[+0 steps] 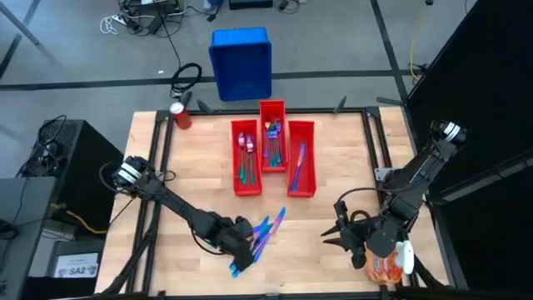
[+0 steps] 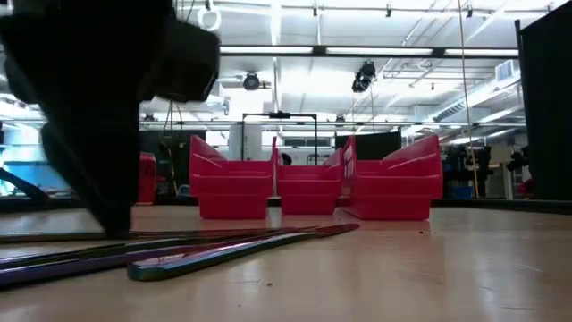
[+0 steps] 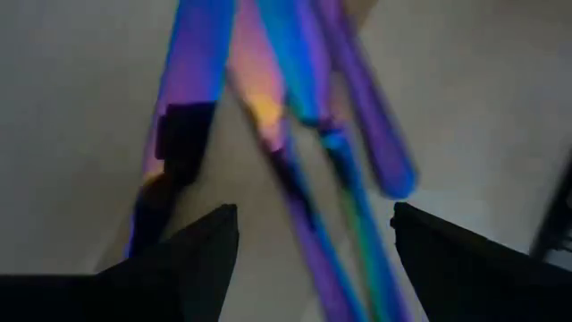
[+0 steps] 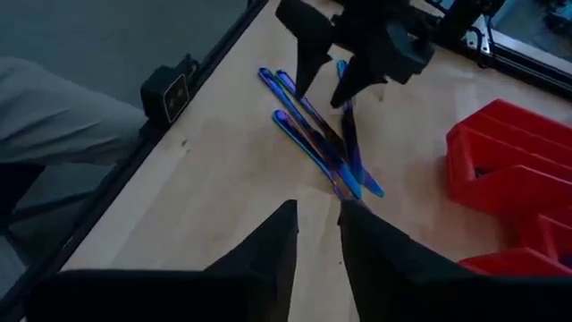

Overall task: Sort silverware
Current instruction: Put the iridescent knife into the right orange bin

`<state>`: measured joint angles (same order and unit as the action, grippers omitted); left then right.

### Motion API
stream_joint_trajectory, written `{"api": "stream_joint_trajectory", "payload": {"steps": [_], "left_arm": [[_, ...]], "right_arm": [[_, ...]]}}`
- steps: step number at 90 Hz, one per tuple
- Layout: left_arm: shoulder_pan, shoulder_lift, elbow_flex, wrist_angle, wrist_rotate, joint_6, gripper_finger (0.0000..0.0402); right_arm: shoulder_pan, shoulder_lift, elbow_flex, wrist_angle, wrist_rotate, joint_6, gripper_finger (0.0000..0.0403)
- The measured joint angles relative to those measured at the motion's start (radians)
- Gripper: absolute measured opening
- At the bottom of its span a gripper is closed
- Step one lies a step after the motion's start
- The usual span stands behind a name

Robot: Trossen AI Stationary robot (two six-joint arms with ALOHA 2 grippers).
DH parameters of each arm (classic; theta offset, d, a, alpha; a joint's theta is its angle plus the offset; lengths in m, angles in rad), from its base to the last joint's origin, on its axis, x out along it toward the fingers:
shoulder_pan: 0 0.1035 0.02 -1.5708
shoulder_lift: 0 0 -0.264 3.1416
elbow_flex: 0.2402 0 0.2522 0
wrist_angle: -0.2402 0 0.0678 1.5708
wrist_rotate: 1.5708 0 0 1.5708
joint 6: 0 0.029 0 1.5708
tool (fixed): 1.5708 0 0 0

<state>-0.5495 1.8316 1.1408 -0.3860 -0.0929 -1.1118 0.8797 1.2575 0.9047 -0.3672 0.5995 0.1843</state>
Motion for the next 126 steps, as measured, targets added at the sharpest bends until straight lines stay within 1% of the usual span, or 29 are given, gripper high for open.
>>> {"api": "stream_joint_trajectory", "payload": {"steps": [8, 20, 28, 35, 45, 57, 67, 89, 99, 118, 126], "left_arm": [[0.0, -0.001, 0.043, -0.059, -0.008, 0.027, 0.0276], [0.0, -0.001, 0.112, -0.295, -0.051, 0.022, 0.0276], [0.0, -0.002, 0.113, -0.387, -0.064, 0.009, 0.0276], [0.005, 0.0, 0.107, -0.414, -0.067, 0.012, 0.0276], [0.021, 0.0, 0.06, -0.372, -0.023, 0.022, 0.0275], [0.045, 0.001, -0.012, -0.227, 0.049, 0.039, 0.027], [0.055, -0.007, -0.071, -0.114, 0.085, 0.037, 0.0263], [0.057, 0.001, -0.094, 0.166, 0.138, -0.016, 0.0252], [0.043, 0.005, -0.096, 0.263, 0.123, -0.019, 0.0252], [0.016, 0.004, -0.096, 0.241, 0.063, -0.029, 0.0252], [0.009, 0.004, -0.089, 0.206, 0.033, -0.035, 0.0252]], "right_arm": [[0.0, 0.0, 0.0, 0.001, 0.0, 0.0, 0.0066], [0.0, 0.0, 0.0, 0.001, 0.0, 0.0, 0.0064], [0.0, 0.0, 0.0, 0.001, 0.0, 0.0, 0.0066], [0.0, 0.0, 0.0, 0.001, 0.0, 0.0, 0.0068], [0.0, 0.0, 0.0, 0.001, 0.0, 0.0, 0.0067], [0.0, 0.0, 0.0, 0.0, 0.0, 0.0, 0.0064], [0.0, 0.0, -0.001, 0.0, -0.001, 0.001, 0.0066], [0.0, 0.0, -0.002, -0.001, -0.005, 0.0, 0.0066], [0.0, 0.0, -0.002, -0.001, -0.006, 0.0, 0.0064], [0.0, 0.0, -0.002, -0.001, -0.006, 0.0, 0.0067], [0.0, 0.0, -0.002, -0.001, -0.007, 0.0, 0.0068]]}}
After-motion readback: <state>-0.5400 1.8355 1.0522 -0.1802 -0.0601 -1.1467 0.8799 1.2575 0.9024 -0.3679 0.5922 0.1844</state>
